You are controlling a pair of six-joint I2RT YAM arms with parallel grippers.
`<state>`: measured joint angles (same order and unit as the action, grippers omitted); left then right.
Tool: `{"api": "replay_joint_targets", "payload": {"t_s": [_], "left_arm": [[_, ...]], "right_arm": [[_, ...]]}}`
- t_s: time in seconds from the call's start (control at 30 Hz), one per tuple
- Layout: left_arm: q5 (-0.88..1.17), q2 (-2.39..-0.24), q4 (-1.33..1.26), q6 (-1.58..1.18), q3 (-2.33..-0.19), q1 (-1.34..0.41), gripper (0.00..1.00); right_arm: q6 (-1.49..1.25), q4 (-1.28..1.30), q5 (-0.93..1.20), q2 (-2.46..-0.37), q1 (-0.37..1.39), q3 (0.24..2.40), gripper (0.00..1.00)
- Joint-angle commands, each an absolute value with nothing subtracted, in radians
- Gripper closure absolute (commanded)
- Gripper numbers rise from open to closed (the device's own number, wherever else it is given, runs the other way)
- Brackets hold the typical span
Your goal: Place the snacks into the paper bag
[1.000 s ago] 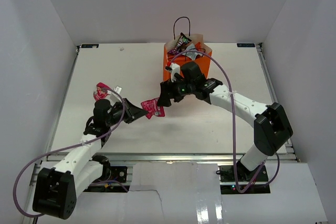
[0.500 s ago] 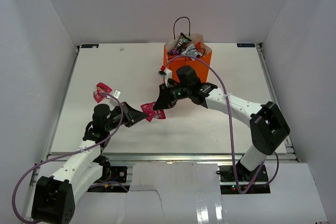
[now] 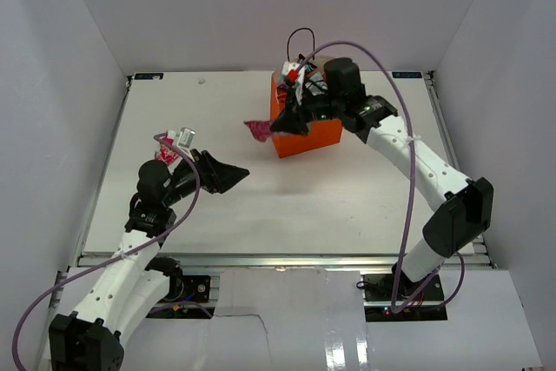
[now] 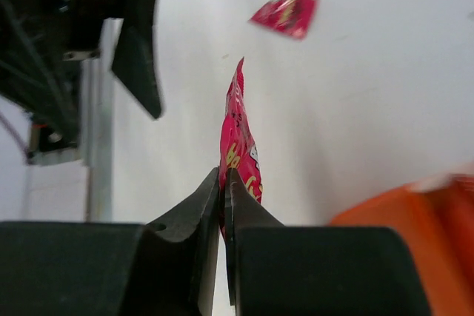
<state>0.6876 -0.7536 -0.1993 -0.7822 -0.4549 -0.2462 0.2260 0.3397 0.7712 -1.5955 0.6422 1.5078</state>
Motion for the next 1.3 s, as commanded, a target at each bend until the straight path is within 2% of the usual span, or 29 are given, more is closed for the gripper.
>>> {"api": "replay_joint_targets", "payload": {"t_s": [0.0, 0.1, 0.3, 0.5, 0.77, 0.87, 1.1, 1.23, 1.27], "left_arm": [[0.64, -0.716, -0.105, -0.64, -0.538, -0.249, 0.15], [0.562, -0.724, 0.036, -0.551, -0.595, -0.25, 0.12], [0.45, -0.758, 0.164, -0.494, -0.634, -0.249, 0.1], [0.365, -0.767, 0.235, -0.492, -0.646, -0.249, 0.1], [0.192, -0.795, 0.35, -0.489, -0.696, -0.25, 0.06], [0.147, -0.827, 0.362, -0.502, -0.721, -0.247, 0.05], [0.011, -0.928, 0.413, -0.546, -0.798, -0.226, 0.04], [-0.074, -1.049, 0.445, -0.607, -0.857, -0.093, 0.02], [-0.069, -1.075, 0.443, -0.626, -0.864, -0.054, 0.02]], "right_arm": [[0.371, 0.393, 0.717, -1.571, 0.574, 1.685, 0.92], [0.383, 0.373, 0.584, -1.592, 0.555, 1.817, 0.92], [0.354, 0.262, 0.281, -1.649, 0.549, 1.916, 0.92], [0.383, 0.252, 0.215, -1.716, 0.534, 1.93, 0.91], [0.345, 0.255, 0.253, -1.738, 0.5, 1.888, 0.76], [0.331, 0.256, 0.256, -1.743, 0.485, 1.882, 0.66], [0.298, 0.265, 0.293, -1.723, 0.416, 1.956, 0.57], [0.336, 0.323, 0.461, -1.645, 0.361, 1.961, 0.4], [0.34, 0.339, 0.495, -1.625, 0.335, 1.944, 0.39]]}}
